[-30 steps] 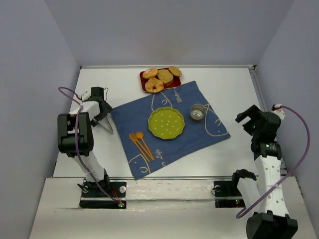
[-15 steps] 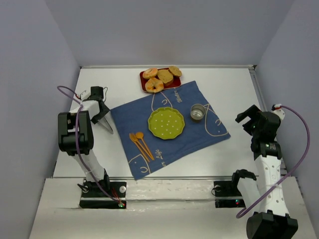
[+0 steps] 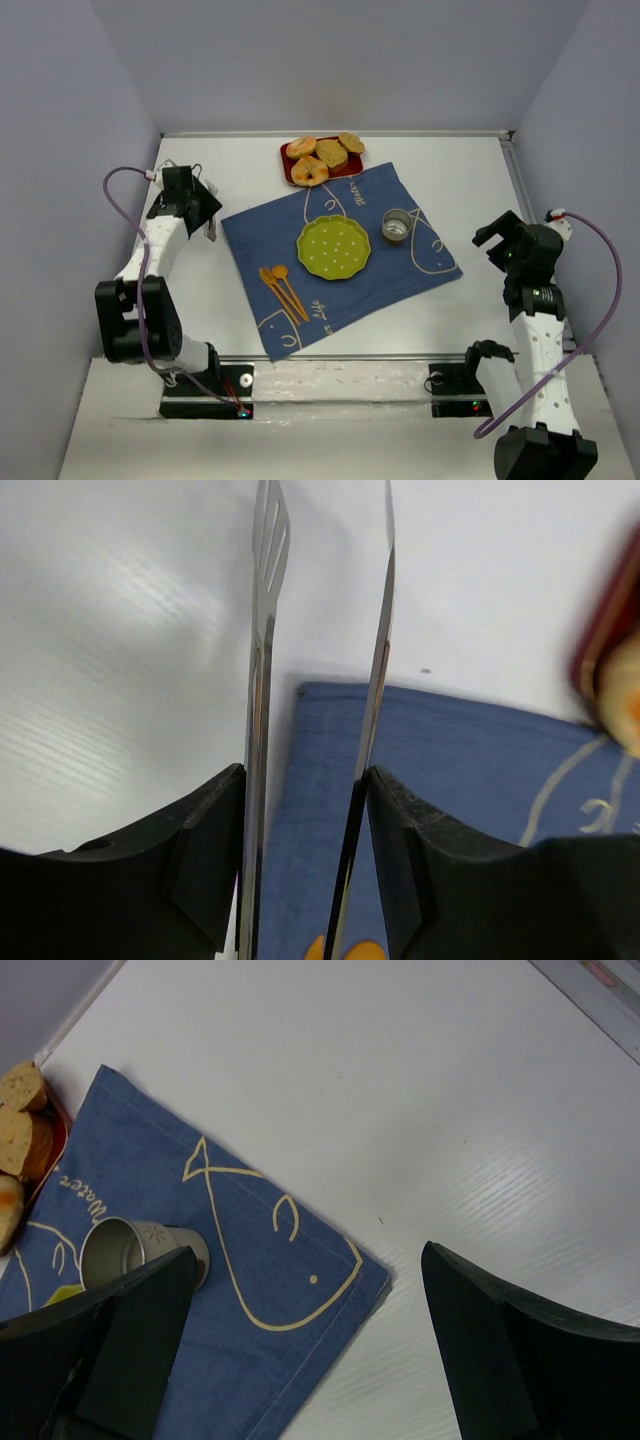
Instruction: Place the bread
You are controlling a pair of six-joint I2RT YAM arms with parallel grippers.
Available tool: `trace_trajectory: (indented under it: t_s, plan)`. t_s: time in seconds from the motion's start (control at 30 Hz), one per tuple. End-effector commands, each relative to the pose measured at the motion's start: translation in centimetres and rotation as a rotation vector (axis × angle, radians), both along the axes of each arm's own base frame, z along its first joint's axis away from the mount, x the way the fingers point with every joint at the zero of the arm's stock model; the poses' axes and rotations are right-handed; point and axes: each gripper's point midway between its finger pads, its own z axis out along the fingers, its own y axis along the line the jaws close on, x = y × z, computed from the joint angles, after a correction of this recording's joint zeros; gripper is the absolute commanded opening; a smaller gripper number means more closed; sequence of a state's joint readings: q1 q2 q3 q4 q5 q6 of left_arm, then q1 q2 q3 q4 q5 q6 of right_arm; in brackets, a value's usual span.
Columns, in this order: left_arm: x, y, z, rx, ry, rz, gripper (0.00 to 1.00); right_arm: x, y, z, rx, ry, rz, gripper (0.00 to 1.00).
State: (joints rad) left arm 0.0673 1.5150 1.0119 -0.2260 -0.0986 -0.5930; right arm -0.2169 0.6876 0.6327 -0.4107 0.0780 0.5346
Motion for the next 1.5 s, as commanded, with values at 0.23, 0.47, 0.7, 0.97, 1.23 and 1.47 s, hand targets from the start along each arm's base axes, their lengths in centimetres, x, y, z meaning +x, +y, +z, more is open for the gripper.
trace_trajectory:
  t_s: [0.23, 0.47, 0.7, 0.97, 1.23, 1.47]
  plan:
    - [2.3, -8.7, 14.9, -0.086, -0.397, -0.393, 0.65, 0.5, -0.3, 1.3, -0.027, -0.045, -0.002, 1.0]
    - [5.7, -15.5, 17.6, -0.041, -0.406, -0.68, 0.65, 0.4, -0.3, 1.2, -0.027, -0.042, 0.0, 1.0]
    - [7.9, -18.4, 13.9, -0.012, -0.236, -0.74, 0.59, 0.3, -0.3, 1.0, -0.029, -0.039, -0.002, 1.0]
    - [6.4, -19.9, 7.3, -0.067, -0.115, -0.737, 0.57, 0.5, -0.3, 0.7, -0.021, -0.028, 0.002, 1.0]
    - [7.0, -20.2, 4.7, -0.061, -0.045, -0.749, 0.54, 0.6, -0.3, 0.5, -0.021, -0.02, 0.005, 1.0]
    - [6.8, -19.0, 3.6, -0.01, -0.002, -0.704, 0.55, 0.4, -0.4, 0.8, -0.032, -0.031, -0.001, 1.0]
